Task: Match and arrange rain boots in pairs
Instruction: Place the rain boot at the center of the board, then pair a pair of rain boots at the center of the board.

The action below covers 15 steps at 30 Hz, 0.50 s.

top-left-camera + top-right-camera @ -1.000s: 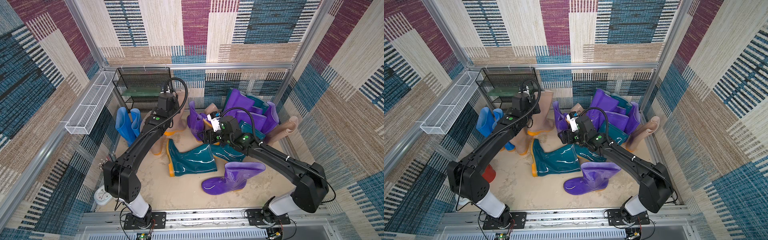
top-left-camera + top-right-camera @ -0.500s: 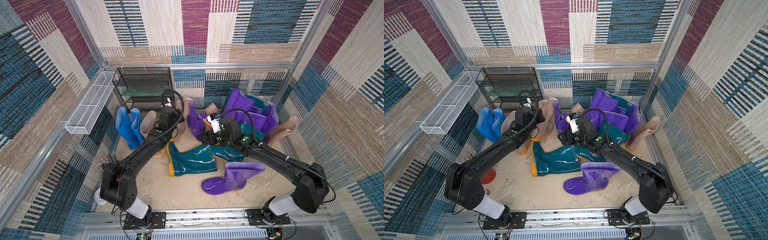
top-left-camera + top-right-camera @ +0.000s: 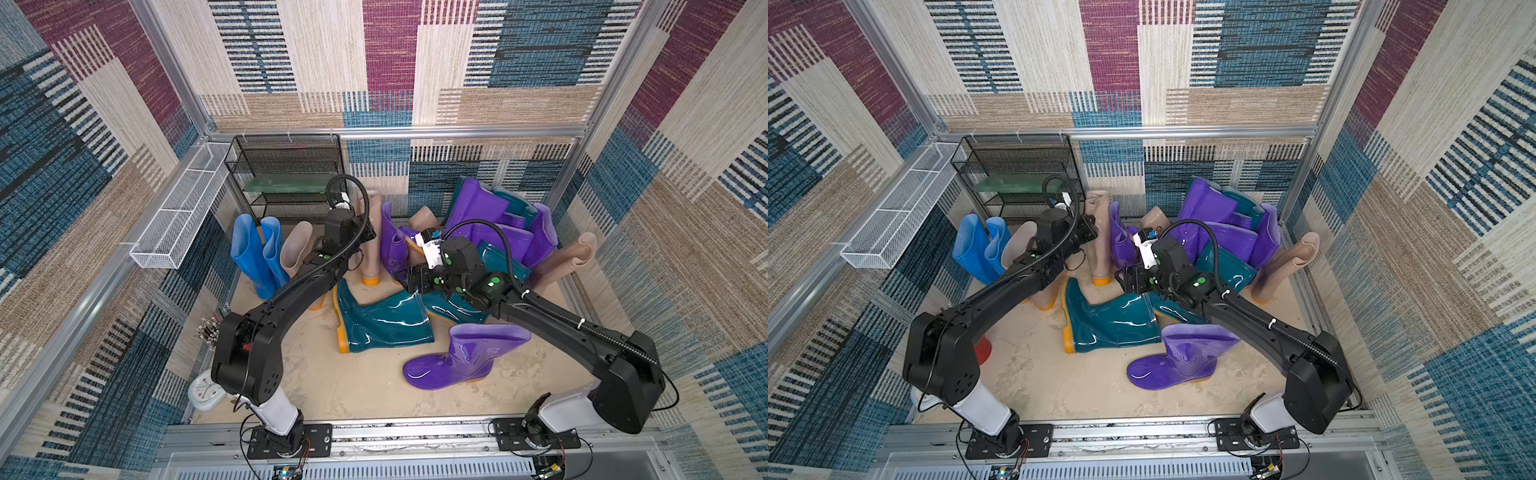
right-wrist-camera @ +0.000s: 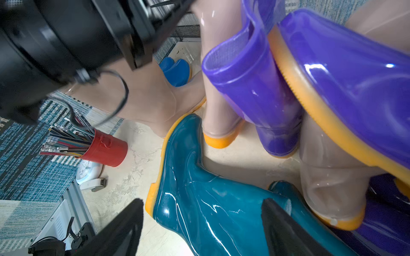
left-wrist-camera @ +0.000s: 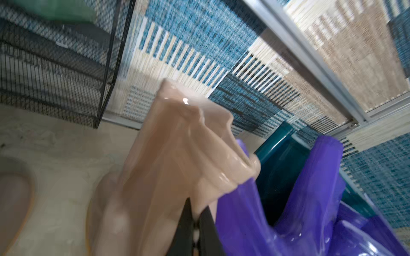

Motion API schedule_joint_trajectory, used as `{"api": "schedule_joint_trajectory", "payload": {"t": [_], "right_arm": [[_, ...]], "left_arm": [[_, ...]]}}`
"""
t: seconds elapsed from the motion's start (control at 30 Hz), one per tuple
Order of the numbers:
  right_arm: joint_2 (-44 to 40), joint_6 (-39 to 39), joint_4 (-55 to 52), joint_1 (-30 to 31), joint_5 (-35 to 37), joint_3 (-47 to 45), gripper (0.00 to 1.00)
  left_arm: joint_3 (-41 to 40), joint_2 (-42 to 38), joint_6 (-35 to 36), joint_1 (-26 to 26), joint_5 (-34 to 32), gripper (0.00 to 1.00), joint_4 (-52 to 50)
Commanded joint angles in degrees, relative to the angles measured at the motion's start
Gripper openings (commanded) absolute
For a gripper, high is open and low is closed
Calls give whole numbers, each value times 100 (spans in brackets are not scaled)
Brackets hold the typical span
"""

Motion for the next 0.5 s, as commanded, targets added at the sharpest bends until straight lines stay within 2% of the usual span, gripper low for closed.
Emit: {"api": "schedule_joint_trajectory", "payload": {"t": [0.0, 0.17, 0.2, 0.3, 0.37, 0.47], "right_arm": [[-87, 10, 82, -18, 86, -64, 86], [-122, 30, 61, 32, 83, -96, 87], [-132, 40, 53, 48, 116, -86, 87], [-132, 28, 9, 147, 284, 9, 90], [-86, -24, -17, 255, 425, 143, 91], [139, -137, -56, 466, 627, 503, 94]], "left_arm": [[-552, -257, 71, 0, -36, 0, 557], [-1322, -824, 89, 1, 226, 0, 715], [-1448, -1012, 94, -4, 223, 5, 687], [-1593, -1620, 231, -3, 90, 54, 230], [-1487, -2010, 503, -11, 80, 77, -240], [-959, -2424, 1106, -9, -158, 83, -1345]]}}
